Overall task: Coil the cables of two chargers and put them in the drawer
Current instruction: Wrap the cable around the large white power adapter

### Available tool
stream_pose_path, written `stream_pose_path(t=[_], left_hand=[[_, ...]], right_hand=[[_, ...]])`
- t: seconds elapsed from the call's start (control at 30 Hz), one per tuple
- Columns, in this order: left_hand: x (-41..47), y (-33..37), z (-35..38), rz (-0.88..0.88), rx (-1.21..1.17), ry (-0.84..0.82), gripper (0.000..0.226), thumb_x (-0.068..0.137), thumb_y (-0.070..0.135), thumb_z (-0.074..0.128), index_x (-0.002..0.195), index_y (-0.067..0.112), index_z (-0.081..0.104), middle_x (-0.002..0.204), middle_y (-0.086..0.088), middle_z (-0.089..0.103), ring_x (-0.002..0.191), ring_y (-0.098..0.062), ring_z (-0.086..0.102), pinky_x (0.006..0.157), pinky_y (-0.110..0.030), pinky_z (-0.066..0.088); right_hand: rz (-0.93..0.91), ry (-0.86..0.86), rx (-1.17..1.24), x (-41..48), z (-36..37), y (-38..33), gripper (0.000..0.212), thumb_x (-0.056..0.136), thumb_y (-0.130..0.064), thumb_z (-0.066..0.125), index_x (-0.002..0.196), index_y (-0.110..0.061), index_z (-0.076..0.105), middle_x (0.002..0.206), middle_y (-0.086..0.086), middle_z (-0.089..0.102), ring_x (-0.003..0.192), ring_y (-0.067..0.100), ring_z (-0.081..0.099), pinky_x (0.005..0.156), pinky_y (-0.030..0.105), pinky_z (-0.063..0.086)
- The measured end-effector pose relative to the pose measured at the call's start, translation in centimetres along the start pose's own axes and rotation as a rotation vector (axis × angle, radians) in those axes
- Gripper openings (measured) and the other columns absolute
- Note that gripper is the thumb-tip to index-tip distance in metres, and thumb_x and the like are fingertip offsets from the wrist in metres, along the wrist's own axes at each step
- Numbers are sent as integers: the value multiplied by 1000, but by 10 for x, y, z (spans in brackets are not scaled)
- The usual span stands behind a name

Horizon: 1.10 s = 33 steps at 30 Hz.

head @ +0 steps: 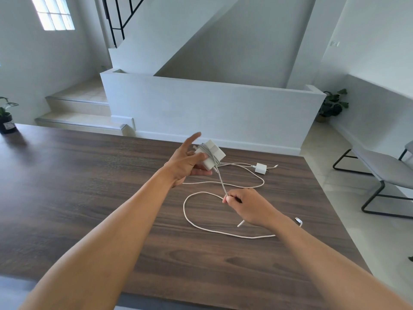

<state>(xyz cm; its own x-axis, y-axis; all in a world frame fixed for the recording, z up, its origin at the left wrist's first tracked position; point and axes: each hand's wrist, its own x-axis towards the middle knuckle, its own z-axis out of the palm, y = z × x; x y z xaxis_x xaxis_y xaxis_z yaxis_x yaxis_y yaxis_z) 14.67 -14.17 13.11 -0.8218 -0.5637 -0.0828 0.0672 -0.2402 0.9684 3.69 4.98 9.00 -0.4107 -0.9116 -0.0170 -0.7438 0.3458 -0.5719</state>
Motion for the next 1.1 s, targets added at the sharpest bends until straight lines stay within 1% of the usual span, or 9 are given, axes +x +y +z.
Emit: stream_pose_path(t=[0.13, 0.33, 0.43, 0.57, 0.67, 0.77, 0.87, 0.97, 1.1], left_hand=[[-5, 1, -2, -10, 61, -4, 39, 89, -2, 61, 124, 15, 56, 105, -25, 59, 70, -32, 67, 67, -43, 61], [-5, 7, -15, 17, 82, 77, 30, 88, 2, 65, 113, 17, 59, 108, -25, 60, 75, -33, 70, 63, -43, 61], [-3, 18, -22, 48, 92, 130, 33, 89, 2, 64, 119, 13, 57, 106, -26, 61, 70, -32, 70, 65, -47, 61], [-1, 34, -26, 89, 91, 156, 32, 89, 2, 63, 118, 15, 57, 102, -29, 60, 71, -33, 69, 61, -41, 61], [2, 50, -28, 124, 82, 164, 32, 89, 1, 63, 116, 17, 58, 101, -26, 59, 66, -31, 69, 65, -43, 62], [3, 60, -23, 144, 123, 125, 34, 89, 1, 63, 119, 17, 58, 99, -24, 60, 62, -28, 68, 68, -44, 61], [4, 65, -19, 174, 78, 125, 32, 90, 2, 62, 118, 17, 58, 97, -22, 59, 64, -28, 67, 66, -44, 61], [7, 67, -20, 187, 29, 137, 28, 90, 3, 62, 111, 20, 59, 99, -20, 59, 66, -29, 67, 69, -46, 61], [10, 66, -19, 193, 14, 132, 25, 90, 3, 62, 107, 21, 59, 96, -18, 59, 62, -27, 67, 72, -47, 61]], right_hand=[[22, -5, 2, 0, -2, 6, 28, 96, -27, 42, 88, -25, 69, 57, -7, 50, 48, 7, 38, 52, 23, 33], [116, 71, 90, -1, -13, 16, 30, 98, -30, 43, 83, -22, 68, 48, -16, 50, 46, 1, 44, 49, 15, 35], [151, 125, 191, 0, -15, 23, 26, 96, -32, 51, 82, -21, 69, 60, -8, 59, 53, 0, 57, 59, 17, 49], [168, 219, 193, 7, -21, 31, 13, 90, -25, 64, 78, -22, 69, 65, -8, 60, 60, 1, 59, 62, 14, 41], [175, 344, 169, 13, -32, 34, 9, 82, -18, 69, 77, -26, 69, 70, -9, 61, 64, -1, 56, 67, 13, 41], [171, 458, 186, 18, -43, 35, 11, 82, -10, 67, 79, -20, 70, 85, 0, 62, 70, 0, 54, 62, 2, 38], [215, 574, 140, 20, -47, 42, 21, 84, -4, 58, 80, -22, 67, 89, 5, 54, 70, 10, 53, 59, 5, 35], [249, 670, 193, 21, -52, 51, 11, 88, -8, 59, 85, -16, 66, 102, 10, 48, 79, 17, 56, 63, 9, 35], [264, 750, 204, 23, -57, 62, 10, 93, -10, 52, 93, -13, 61, 114, 14, 51, 92, 16, 53, 78, 23, 39]])
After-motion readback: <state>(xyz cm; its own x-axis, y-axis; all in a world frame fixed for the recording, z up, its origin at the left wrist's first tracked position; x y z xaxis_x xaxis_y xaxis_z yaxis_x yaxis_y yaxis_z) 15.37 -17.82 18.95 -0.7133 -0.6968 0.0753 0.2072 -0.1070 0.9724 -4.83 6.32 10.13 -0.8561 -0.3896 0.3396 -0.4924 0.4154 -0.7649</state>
